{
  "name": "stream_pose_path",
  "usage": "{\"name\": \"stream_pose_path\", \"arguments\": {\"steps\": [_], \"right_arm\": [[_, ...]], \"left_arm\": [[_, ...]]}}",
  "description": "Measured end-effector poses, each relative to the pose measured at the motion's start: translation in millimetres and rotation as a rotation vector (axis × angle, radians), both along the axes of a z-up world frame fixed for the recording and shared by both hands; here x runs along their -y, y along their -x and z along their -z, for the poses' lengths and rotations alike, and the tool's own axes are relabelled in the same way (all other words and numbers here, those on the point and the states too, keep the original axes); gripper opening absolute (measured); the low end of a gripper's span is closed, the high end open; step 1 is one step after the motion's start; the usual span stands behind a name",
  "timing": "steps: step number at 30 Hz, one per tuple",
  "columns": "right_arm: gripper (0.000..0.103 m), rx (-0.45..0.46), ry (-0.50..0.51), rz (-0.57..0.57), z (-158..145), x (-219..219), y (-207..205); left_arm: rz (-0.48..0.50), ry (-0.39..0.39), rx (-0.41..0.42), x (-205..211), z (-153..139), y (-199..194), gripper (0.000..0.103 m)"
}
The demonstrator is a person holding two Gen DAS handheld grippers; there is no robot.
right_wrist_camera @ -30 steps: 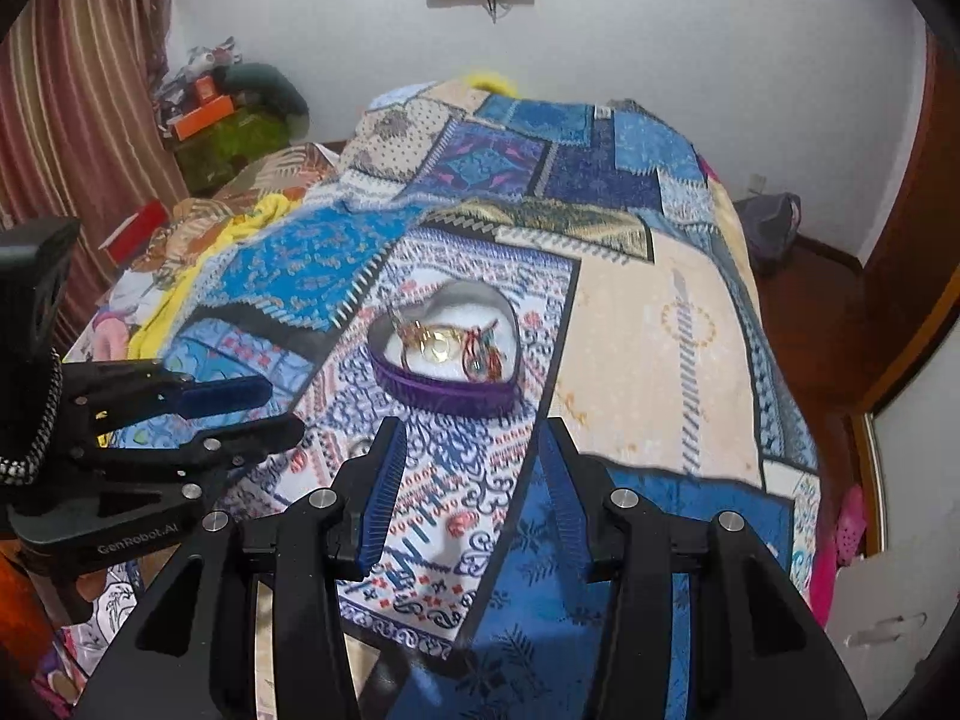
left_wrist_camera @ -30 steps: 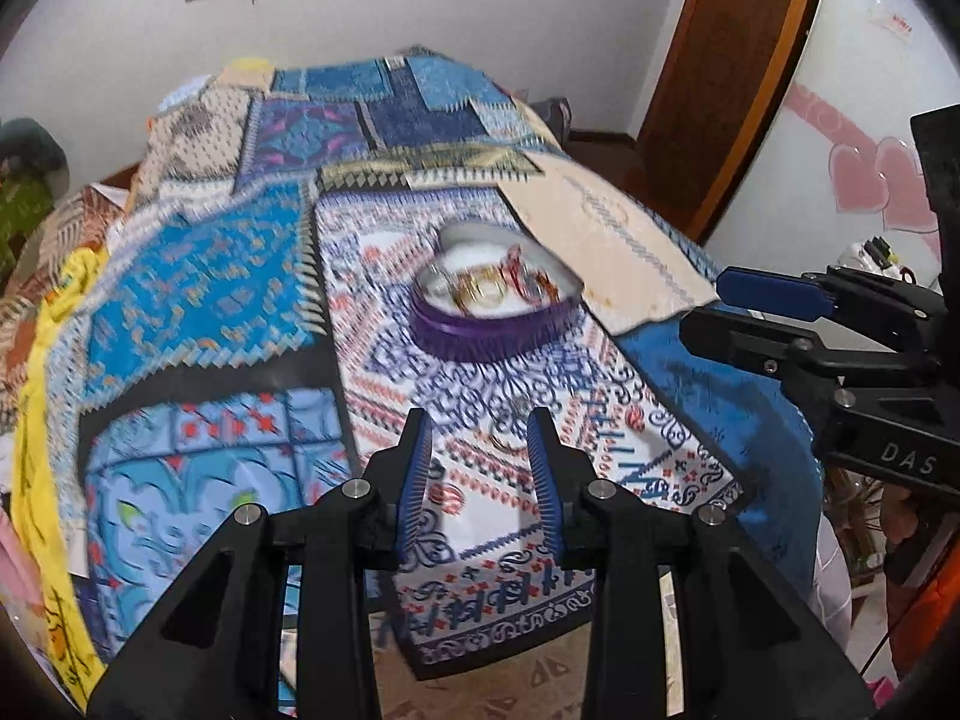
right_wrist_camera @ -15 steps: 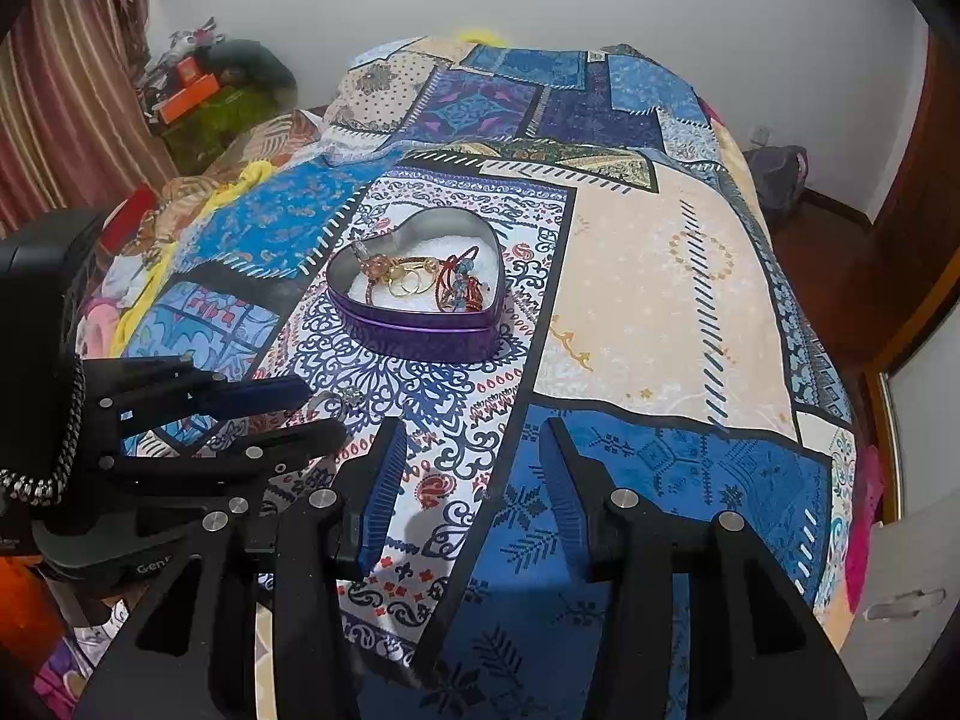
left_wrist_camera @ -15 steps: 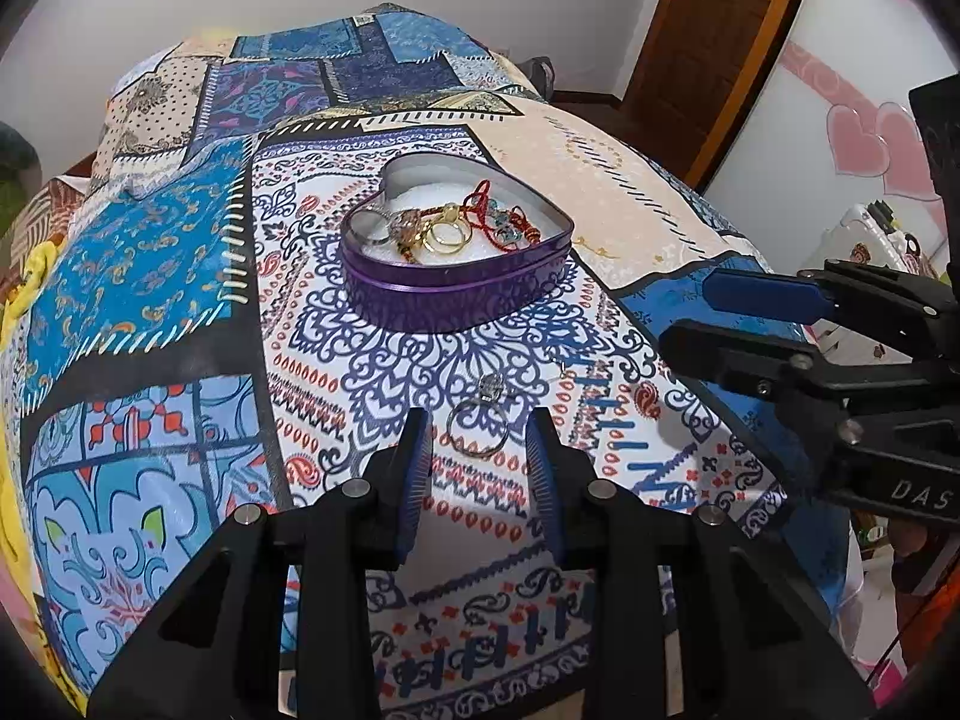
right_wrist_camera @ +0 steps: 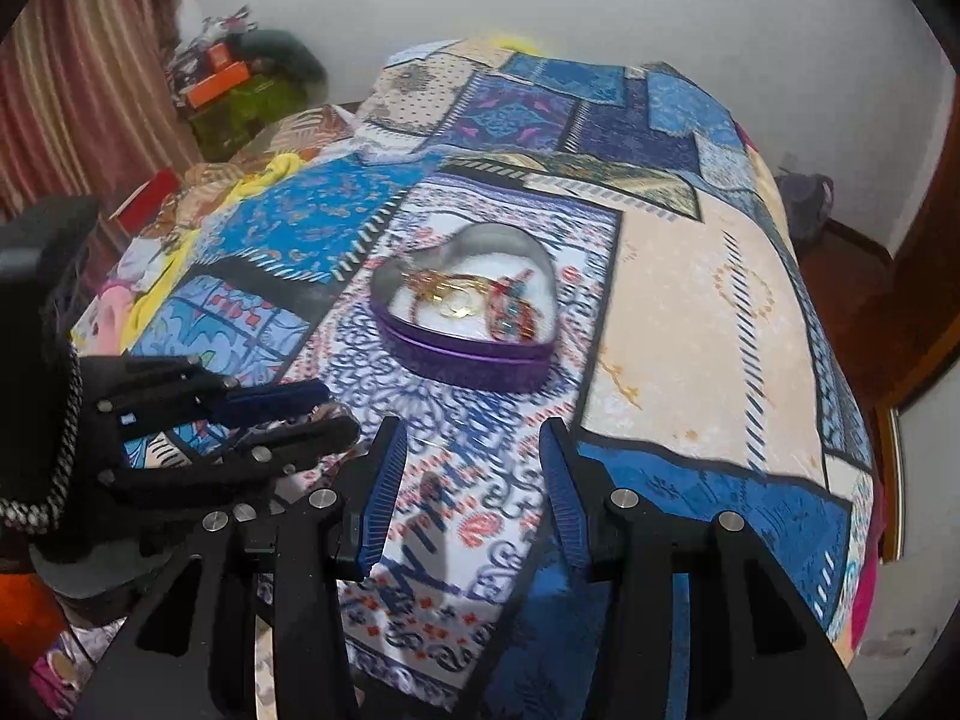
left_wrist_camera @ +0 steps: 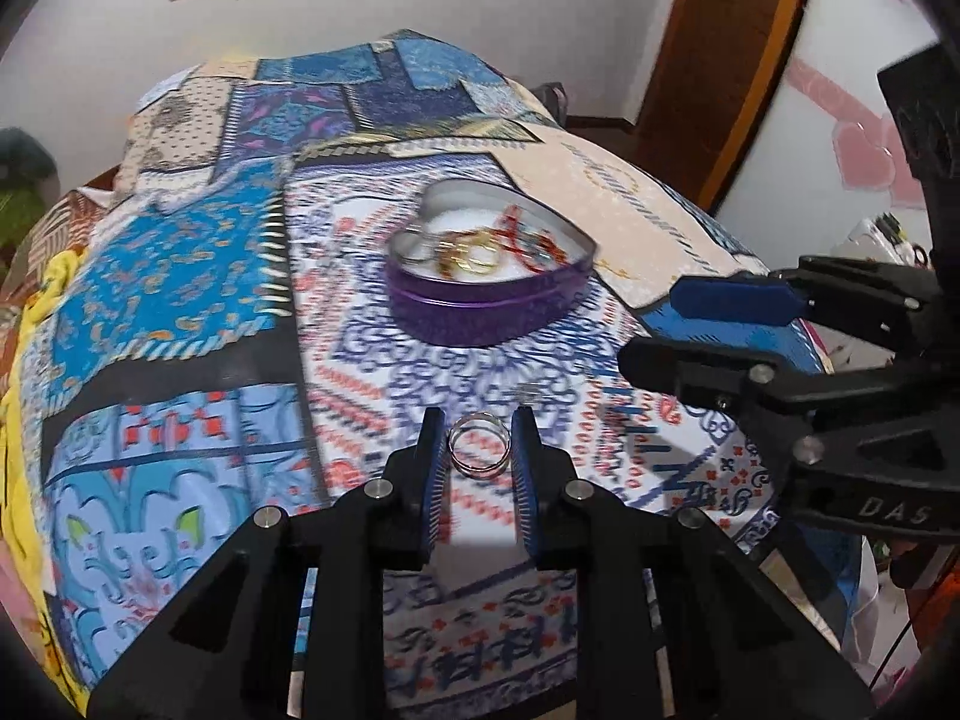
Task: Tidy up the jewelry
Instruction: 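Grasp the silver ring on the bedspread with the left tool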
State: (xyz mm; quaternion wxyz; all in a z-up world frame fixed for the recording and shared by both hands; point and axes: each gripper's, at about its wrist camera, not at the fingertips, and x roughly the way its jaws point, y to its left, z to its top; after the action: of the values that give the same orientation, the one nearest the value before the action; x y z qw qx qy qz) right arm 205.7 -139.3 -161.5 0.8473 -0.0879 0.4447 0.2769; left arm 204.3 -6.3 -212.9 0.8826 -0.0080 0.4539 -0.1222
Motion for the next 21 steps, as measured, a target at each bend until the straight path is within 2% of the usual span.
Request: {"name": "stream_pose_path", "arguments": {"steps": [6, 10, 16, 18, 21], "right_arm": [[0.042, -0.024, 0.015, -0.084, 5, -26, -6], [0.025, -0.032, 0.045, -0.136, 12, -41, -8], [0.015, -0.029, 0.121, -0.165, 26, -54, -6], [0.015, -0.034, 0.135, -0.165, 29, -53, -5], [0.009, -0.034, 0.136, -0.157, 28, -50, -6]], "left_arm": [[-0.082, 0.037, 0.023, -32, -9, 6, 0.021], [-0.103, 0.044, 0.037, -41, -12, 9, 0.021], [-0.105, 0.054, 0.049, -43, -15, 11, 0.021], [-0.100, 0.051, 0.052, -40, -16, 12, 0.021], [-0.096, 0.049, 0.060, -37, -19, 12, 0.021]]}}
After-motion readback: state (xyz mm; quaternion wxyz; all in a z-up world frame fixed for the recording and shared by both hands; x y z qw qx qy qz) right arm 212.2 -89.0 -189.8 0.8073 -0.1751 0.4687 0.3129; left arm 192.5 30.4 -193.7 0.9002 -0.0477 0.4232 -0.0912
